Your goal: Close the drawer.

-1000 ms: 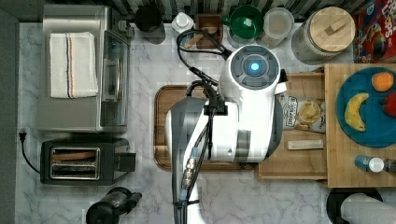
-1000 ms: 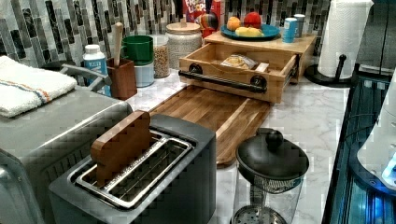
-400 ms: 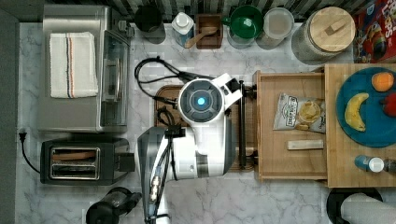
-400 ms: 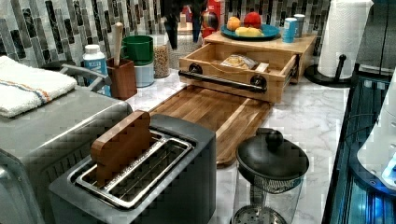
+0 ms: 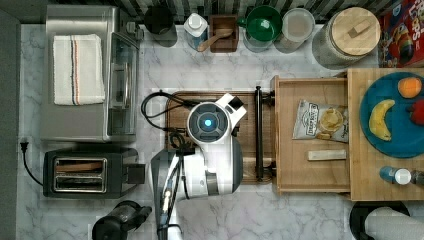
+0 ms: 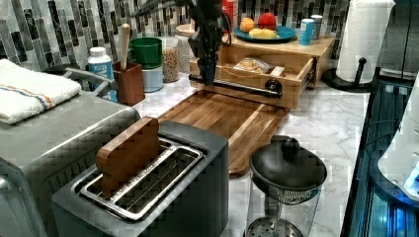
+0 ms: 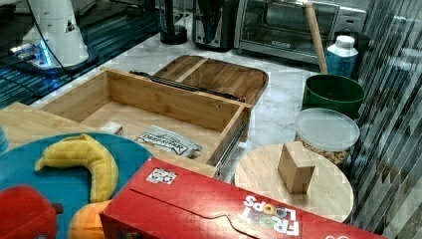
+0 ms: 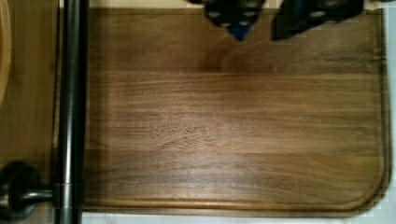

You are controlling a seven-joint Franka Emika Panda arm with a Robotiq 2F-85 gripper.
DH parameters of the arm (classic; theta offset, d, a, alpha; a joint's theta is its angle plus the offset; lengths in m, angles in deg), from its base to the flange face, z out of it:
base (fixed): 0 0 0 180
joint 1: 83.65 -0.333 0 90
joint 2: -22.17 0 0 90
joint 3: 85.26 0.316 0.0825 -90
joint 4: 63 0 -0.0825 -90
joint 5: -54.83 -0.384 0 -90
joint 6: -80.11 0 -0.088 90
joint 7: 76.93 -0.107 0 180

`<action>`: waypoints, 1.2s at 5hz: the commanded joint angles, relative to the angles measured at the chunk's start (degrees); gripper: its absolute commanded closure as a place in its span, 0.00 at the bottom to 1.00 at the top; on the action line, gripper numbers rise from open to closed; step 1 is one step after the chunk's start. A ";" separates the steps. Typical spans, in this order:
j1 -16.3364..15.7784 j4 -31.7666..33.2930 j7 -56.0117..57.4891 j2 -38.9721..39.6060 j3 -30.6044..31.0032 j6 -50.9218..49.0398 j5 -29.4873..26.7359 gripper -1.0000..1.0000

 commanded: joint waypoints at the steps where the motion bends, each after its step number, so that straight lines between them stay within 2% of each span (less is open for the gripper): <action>1: 1.61 -1.97 2.25 7.32 -2.40 6.35 3.71 1.00; 3: 3.55 -4.33 11.48 8.39 -5.56 5.15 4.73 1.00; 5: 7.55 -7.22 16.91 10.40 -6.76 8.24 6.55 1.00; 6: 8.60 -8.36 20.00 12.52 -8.37 11.30 5.43 1.00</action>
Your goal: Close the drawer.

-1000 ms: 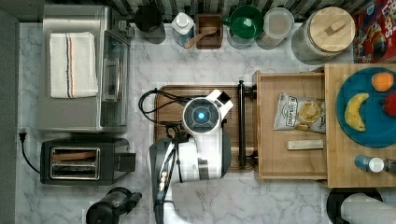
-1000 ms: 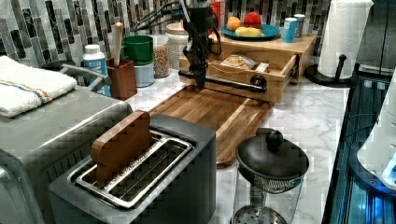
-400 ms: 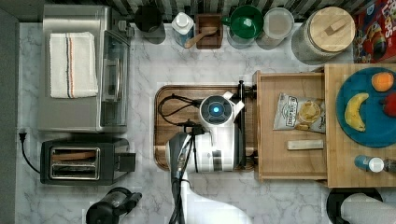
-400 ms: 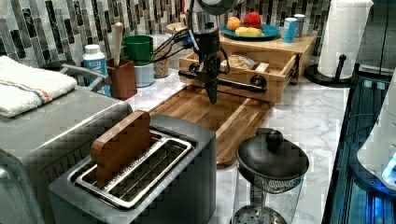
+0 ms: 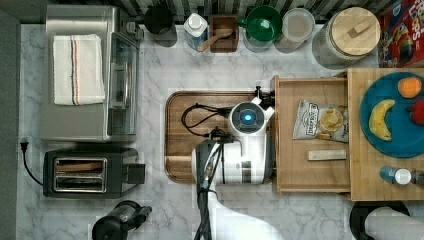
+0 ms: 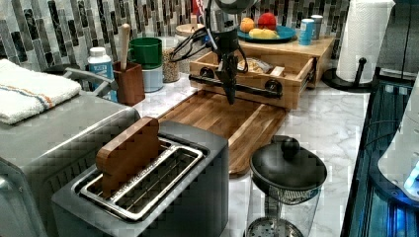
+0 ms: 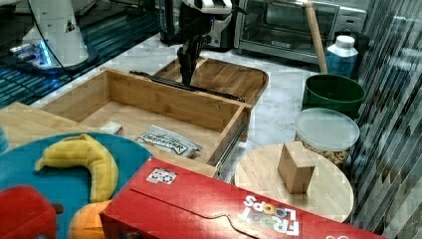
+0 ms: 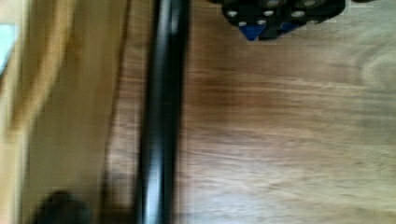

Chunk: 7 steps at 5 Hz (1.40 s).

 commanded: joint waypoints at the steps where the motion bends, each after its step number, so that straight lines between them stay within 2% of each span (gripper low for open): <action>1: 5.16 -9.70 10.84 2.97 -3.27 6.97 -0.45 1.00; 3: 8.26 -14.77 17.86 5.84 -6.76 5.14 -3.66 1.00; 5: 14.35 -18.57 28.98 10.50 -8.38 7.17 -8.83 1.00; 7: 17.76 -23.80 32.36 12.50 -11.25 2.87 -8.59 1.00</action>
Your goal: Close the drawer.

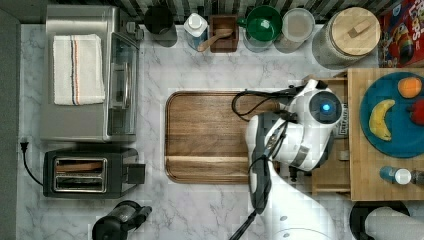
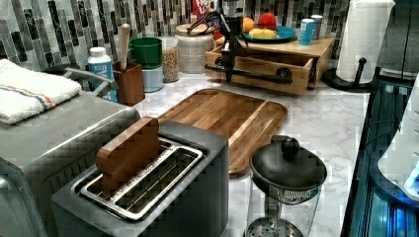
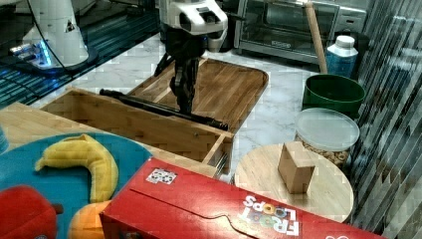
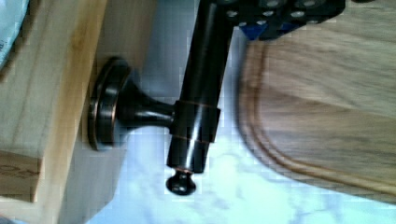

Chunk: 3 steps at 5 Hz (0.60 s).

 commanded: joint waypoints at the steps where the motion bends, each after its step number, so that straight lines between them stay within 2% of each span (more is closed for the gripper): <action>1: 10.31 -15.04 10.62 5.79 -7.17 -1.44 -0.64 1.00; 2: 12.95 -22.22 16.23 10.58 -6.80 -3.51 -1.02 1.00; 3: 13.96 -25.67 16.50 12.57 -7.19 -3.81 -0.11 1.00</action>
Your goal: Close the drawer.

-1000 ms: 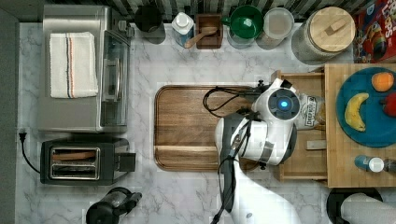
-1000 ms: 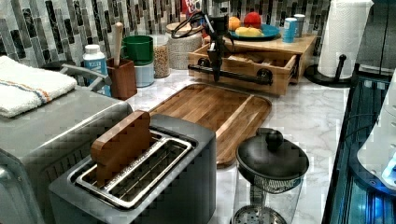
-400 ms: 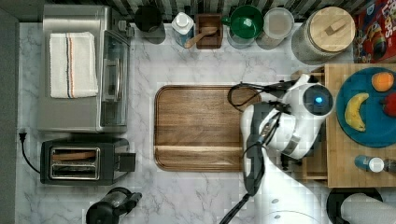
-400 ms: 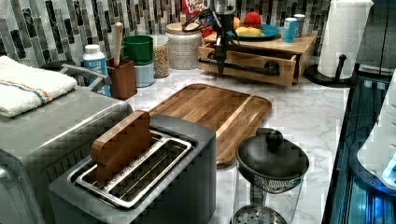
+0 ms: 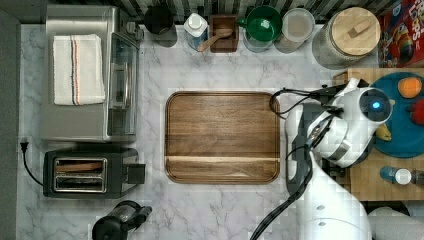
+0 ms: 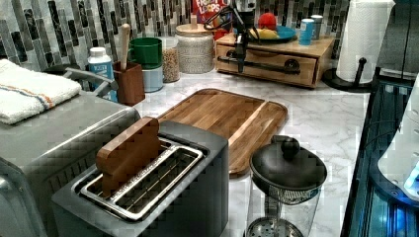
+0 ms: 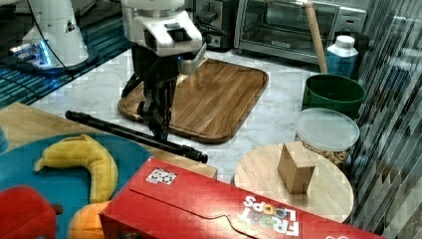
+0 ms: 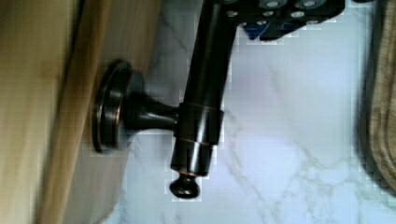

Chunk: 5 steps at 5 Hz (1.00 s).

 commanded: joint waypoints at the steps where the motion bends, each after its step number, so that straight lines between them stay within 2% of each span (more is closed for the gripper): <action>1: 7.75 -15.43 5.09 5.10 -5.51 1.20 3.04 1.00; 2: 6.09 -14.60 1.42 3.50 -6.78 -0.85 5.26 1.00; 4: 4.38 -12.55 -2.60 2.27 -8.01 1.97 8.99 1.00; 5: 2.91 -11.21 -5.34 2.01 -10.61 6.81 11.56 1.00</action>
